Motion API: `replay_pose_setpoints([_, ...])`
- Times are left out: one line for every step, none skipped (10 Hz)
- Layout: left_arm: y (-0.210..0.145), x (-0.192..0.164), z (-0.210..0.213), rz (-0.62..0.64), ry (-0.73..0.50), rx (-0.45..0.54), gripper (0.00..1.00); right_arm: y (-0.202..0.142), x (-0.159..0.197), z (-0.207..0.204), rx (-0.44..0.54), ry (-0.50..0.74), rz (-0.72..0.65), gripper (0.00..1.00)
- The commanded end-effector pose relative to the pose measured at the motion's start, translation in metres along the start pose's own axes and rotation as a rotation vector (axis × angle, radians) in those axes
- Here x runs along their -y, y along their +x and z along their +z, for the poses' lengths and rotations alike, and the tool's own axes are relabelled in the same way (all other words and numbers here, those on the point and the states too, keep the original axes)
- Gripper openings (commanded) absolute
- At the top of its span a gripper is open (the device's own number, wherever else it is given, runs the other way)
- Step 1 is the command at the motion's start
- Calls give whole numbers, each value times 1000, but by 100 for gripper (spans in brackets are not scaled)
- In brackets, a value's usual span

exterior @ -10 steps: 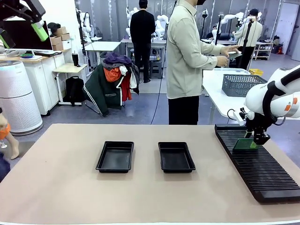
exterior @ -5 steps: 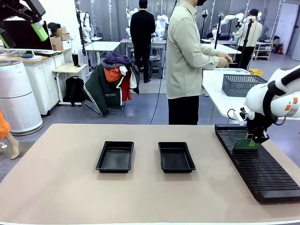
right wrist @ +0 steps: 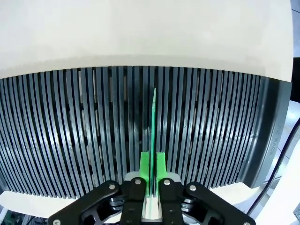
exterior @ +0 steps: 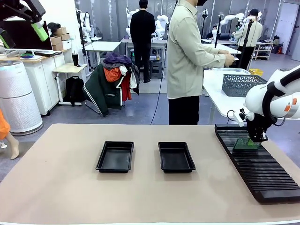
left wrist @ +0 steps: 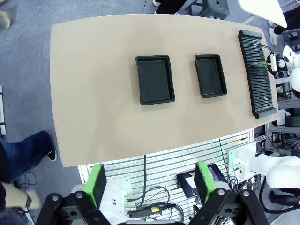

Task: Inspect and transfer BCBs to ESD trays.
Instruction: Pick up the Blank PCB from the PCB Rack and place it in the left ESD tray.

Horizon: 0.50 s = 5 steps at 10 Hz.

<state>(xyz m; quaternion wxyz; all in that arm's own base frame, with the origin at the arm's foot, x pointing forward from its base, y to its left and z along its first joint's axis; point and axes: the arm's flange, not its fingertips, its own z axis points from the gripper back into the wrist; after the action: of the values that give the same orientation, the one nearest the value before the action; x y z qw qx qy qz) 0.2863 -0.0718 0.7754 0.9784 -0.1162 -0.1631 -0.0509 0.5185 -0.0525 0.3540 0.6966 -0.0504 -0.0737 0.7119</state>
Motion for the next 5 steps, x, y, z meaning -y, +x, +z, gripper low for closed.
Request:
replay_pose_setpoints([0,-1,0,5,1,-1,100,-4,1,0,-1,16,29,5])
replay_pose_setpoints([0,-1,0,5,1,-1,100,-5,1,0,1,20,29,1])
replay_pose_setpoints([0,-1,0,5,1,-1,100,-5,0,1,0,21,26,0])
replay_pose_setpoints([0,-1,0,5,1,-1,100,-6,0,1,0,21,26,0])
replay_pose_setpoints([0,-1,0,5,1,-1,100,-7,0,3,-3,21,23,0])
